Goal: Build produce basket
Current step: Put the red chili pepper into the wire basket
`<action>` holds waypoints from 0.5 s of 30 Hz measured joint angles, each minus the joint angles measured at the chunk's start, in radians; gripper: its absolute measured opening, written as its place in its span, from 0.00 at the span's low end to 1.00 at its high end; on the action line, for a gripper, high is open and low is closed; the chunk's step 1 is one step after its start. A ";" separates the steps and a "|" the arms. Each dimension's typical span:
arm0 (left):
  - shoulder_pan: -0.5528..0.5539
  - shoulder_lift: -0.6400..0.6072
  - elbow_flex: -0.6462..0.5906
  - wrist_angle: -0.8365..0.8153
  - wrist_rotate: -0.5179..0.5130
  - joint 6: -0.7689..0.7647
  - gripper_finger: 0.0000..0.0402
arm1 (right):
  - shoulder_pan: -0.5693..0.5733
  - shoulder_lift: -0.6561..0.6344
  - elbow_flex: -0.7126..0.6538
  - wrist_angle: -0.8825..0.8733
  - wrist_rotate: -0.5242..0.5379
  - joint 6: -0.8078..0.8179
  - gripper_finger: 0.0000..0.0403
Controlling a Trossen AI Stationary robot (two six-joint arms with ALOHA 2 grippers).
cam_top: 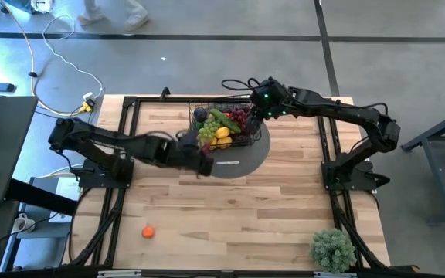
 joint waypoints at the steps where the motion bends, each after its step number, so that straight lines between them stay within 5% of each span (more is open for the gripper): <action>1: 0.022 -0.006 0.007 -0.001 0.000 0.055 0.20 | 0.000 0.000 0.000 0.002 0.000 0.012 0.39; 15: 0.426 -0.026 0.088 0.100 0.210 0.919 0.21 | 0.004 0.000 0.000 0.002 0.036 0.266 0.39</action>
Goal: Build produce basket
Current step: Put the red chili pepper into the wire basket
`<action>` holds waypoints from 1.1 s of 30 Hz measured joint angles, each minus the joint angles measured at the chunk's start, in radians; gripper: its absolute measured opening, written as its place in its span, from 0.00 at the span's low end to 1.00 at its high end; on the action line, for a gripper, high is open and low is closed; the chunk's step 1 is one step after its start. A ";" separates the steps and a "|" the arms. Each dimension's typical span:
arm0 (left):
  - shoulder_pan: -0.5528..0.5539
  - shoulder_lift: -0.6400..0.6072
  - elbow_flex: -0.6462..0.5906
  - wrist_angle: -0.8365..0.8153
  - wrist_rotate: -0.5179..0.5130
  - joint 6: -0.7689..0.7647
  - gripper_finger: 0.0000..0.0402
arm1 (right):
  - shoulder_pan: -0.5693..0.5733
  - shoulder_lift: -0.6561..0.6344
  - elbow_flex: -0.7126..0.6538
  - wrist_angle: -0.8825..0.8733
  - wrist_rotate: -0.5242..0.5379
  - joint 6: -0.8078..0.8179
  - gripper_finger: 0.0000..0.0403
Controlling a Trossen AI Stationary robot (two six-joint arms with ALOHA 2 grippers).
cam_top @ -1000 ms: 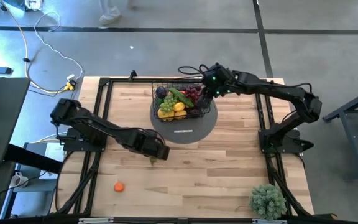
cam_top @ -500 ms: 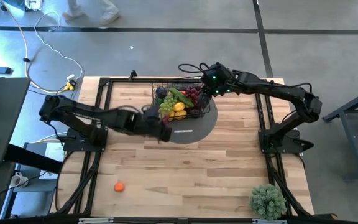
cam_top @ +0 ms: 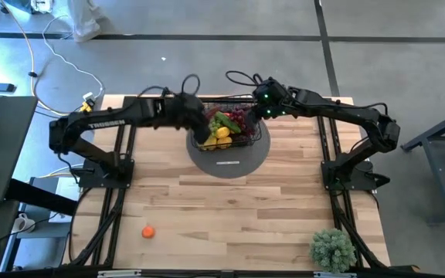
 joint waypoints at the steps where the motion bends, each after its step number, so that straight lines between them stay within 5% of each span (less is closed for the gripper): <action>1: 0.027 0.000 0.000 0.018 0.023 0.057 0.21 | 0.003 0.000 0.000 -0.001 0.012 0.019 0.39; 7: 0.151 0.013 0.000 0.088 0.136 0.424 0.21 | 0.006 0.000 0.000 -0.030 0.042 0.147 0.39; 14: 0.226 0.071 0.000 0.159 0.147 0.751 0.21 | 0.042 0.000 0.000 -0.098 0.101 0.291 0.39; 23: 0.245 0.196 0.000 0.171 0.146 0.936 0.21 | 0.129 0.000 0.000 -0.152 0.206 0.450 0.39; 33: 0.235 0.304 -0.001 0.189 0.107 0.960 0.24 | 0.179 0.000 0.000 -0.158 0.257 0.482 0.39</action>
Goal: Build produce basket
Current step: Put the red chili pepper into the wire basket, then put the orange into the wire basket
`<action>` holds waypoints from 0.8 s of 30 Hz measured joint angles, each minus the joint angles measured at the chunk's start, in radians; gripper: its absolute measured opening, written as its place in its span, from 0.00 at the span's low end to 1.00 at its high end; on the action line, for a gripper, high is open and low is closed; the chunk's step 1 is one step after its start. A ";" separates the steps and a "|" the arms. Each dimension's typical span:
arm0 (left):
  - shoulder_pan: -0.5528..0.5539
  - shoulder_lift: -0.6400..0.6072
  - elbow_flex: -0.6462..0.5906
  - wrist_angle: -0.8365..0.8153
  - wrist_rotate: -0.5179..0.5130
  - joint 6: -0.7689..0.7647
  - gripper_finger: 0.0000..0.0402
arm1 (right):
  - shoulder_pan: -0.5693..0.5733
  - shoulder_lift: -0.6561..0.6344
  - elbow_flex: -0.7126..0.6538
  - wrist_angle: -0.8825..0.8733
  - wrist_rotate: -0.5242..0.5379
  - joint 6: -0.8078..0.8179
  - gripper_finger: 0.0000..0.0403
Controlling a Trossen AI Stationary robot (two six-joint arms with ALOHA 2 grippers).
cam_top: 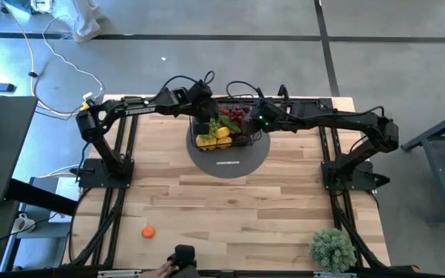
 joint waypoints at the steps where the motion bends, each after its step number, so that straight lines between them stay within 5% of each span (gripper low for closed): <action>1: -0.002 0.005 0.000 0.004 -0.010 0.000 0.24 | 0.002 0.000 0.000 0.000 0.000 0.000 0.39; 16: -0.033 0.007 0.000 0.043 -0.116 -0.057 0.50 | 0.002 0.000 0.000 -0.015 0.000 0.000 0.39; 24: -0.053 -0.026 0.000 0.005 -0.228 -0.064 0.51 | 0.002 0.000 0.000 -0.016 0.000 -0.002 0.39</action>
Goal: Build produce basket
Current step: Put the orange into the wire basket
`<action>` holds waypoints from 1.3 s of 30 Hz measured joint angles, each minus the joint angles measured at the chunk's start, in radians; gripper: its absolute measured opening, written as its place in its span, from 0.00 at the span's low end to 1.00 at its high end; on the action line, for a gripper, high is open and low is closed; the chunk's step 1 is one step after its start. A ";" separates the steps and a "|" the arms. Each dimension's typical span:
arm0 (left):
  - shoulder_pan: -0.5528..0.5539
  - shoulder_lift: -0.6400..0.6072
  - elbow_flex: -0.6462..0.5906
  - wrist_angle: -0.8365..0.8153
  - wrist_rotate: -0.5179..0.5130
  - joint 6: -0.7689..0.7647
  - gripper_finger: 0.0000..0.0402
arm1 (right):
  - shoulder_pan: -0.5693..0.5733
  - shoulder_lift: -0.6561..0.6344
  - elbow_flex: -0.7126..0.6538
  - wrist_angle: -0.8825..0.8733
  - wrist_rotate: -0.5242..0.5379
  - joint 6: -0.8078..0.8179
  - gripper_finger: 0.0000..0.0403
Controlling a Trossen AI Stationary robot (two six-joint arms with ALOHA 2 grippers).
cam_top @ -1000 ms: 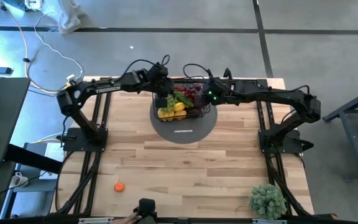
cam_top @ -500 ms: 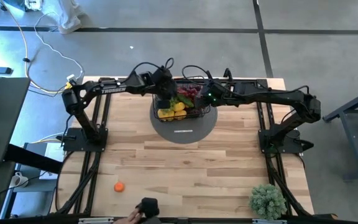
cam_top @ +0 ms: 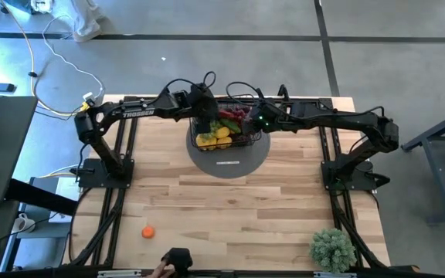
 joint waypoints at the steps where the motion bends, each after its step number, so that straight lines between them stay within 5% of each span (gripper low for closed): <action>1: -0.001 -0.012 0.000 -0.006 -0.006 0.000 0.51 | 0.000 0.000 0.000 0.000 -0.002 0.000 0.39; 11: -0.054 -0.155 0.001 -0.083 -0.029 -0.105 0.52 | 0.008 0.000 0.000 0.000 -0.015 -0.001 0.39; 24: -0.210 -0.361 0.001 -0.397 -0.020 -0.594 0.52 | 0.014 0.000 0.000 0.000 -0.076 -0.111 0.42; 33: -0.357 -0.431 0.001 -0.570 0.167 -1.007 0.52 | 0.040 0.000 0.000 0.001 -0.129 -0.223 0.57; 39: -0.509 -0.435 -0.004 -0.660 0.181 -1.144 0.52 | 0.074 0.000 0.000 0.001 -0.158 -0.291 0.60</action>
